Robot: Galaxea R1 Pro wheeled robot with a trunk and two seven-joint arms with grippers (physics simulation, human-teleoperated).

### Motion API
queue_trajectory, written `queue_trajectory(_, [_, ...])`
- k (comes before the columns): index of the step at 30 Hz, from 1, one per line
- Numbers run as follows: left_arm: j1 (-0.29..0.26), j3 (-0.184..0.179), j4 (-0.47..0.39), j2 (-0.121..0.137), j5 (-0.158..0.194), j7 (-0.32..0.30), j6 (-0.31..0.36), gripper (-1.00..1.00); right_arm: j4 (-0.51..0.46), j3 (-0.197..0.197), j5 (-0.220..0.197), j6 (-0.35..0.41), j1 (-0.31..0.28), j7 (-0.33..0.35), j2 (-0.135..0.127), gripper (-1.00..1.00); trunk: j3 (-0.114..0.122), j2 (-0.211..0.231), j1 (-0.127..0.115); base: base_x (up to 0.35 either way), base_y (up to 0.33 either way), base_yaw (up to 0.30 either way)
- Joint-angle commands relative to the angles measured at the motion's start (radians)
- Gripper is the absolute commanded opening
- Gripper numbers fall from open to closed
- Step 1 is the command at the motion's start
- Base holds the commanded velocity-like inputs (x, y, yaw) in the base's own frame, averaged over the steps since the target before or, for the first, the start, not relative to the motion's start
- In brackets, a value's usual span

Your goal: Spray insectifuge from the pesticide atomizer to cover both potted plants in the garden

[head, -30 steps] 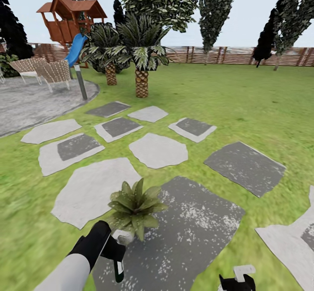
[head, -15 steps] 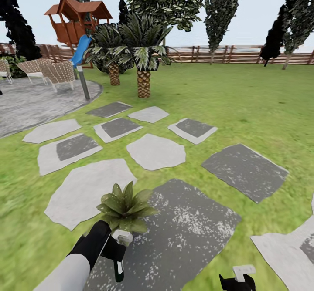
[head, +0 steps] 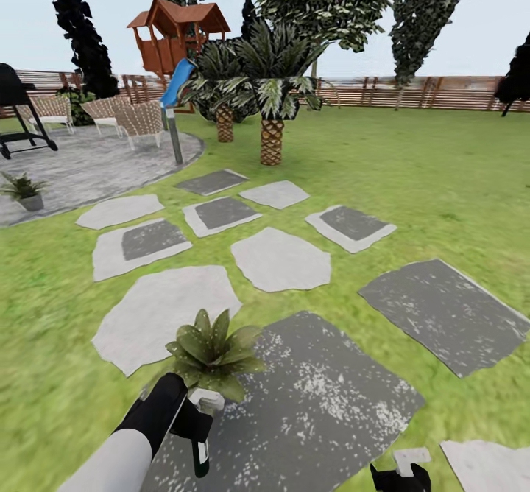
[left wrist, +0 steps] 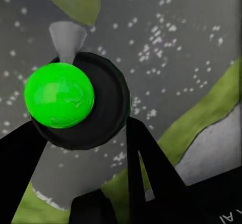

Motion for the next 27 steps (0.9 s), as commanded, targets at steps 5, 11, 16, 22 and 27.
queue_trajectory(5, [-0.001,0.008,-0.002,-0.002,-0.011,-0.007,0.003,-1.0,0.0,-0.003,0.008,-0.003,0.0,0.001,0.0,1.0,-0.001,0.0,0.0,0.024,-0.042,0.278])
queue_trajectory(11, [-0.001,0.008,-0.001,-0.002,-0.011,-0.007,0.003,-1.0,0.0,-0.003,0.008,-0.003,0.0,0.001,0.0,1.0,-0.001,0.0,0.0,0.001,-0.001,0.25])
queue_trajectory(16, [0.003,0.008,-0.005,-0.007,-0.01,-0.007,0.003,-1.0,0.002,-0.001,0.01,-0.002,0.006,0.0,0.004,1.0,-0.001,0.0,0.0,0.0,-0.057,0.025])
queue_trajectory(22, [0.007,0.008,-0.012,-0.009,-0.008,-0.007,0.001,-1.0,0.0,-0.003,0.008,-0.001,0.03,-0.001,0.007,1.0,-0.001,0.0,0.0,0.0,0.0,0.0])
queue_trajectory(27, [0.007,0.009,-0.011,-0.011,-0.007,-0.007,0.0,-1.0,-0.007,-0.004,0.004,-0.003,0.032,0.001,0.01,1.0,-0.001,0.0,0.0,0.0,-0.134,0.0])
